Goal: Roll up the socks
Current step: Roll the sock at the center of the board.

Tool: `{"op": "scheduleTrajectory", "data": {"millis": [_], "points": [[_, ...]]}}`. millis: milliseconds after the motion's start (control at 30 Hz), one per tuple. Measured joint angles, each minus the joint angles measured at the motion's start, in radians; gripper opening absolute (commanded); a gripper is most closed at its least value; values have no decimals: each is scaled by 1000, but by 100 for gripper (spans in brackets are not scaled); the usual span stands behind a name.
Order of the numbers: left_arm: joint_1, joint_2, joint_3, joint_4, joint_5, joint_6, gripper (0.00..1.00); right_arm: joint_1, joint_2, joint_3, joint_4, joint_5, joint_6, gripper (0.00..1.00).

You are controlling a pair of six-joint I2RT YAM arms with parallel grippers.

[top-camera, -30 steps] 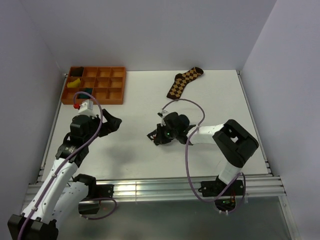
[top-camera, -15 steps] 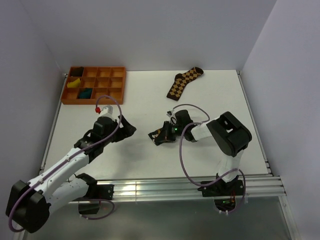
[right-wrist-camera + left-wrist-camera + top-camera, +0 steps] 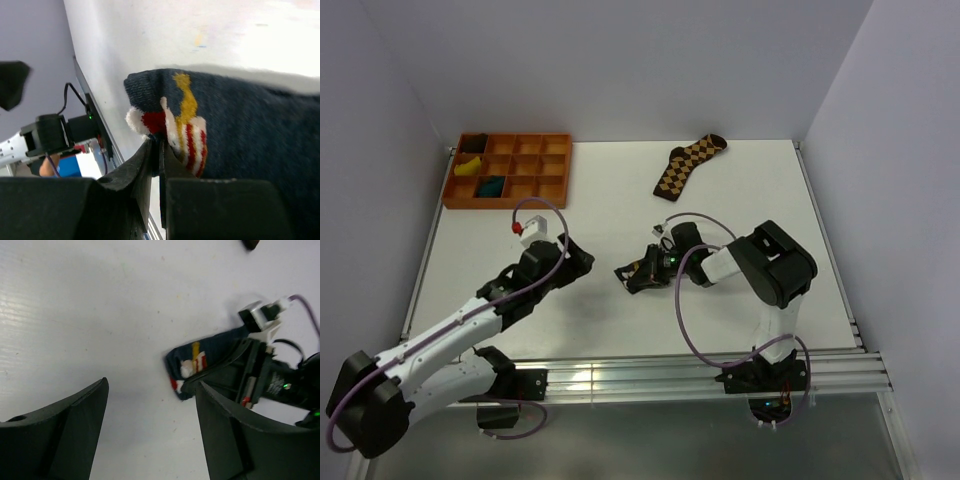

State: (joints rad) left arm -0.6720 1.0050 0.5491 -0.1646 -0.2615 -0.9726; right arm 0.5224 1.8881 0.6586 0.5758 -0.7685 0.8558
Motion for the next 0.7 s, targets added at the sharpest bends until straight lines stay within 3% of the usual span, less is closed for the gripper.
{"op": "scheduleTrajectory", "data": {"millis": [300, 667, 700], "points": [[0, -185, -68, -27, -50, -93, 70, 126, 66, 42, 77, -5, 52, 0], [-32, -36, -162, 32, 5, -196, 62, 167, 82, -37, 252, 60, 172, 0], [-40, -13, -159, 40, 4, -198, 58, 167, 82, -44, 266, 64, 180, 0]]}}
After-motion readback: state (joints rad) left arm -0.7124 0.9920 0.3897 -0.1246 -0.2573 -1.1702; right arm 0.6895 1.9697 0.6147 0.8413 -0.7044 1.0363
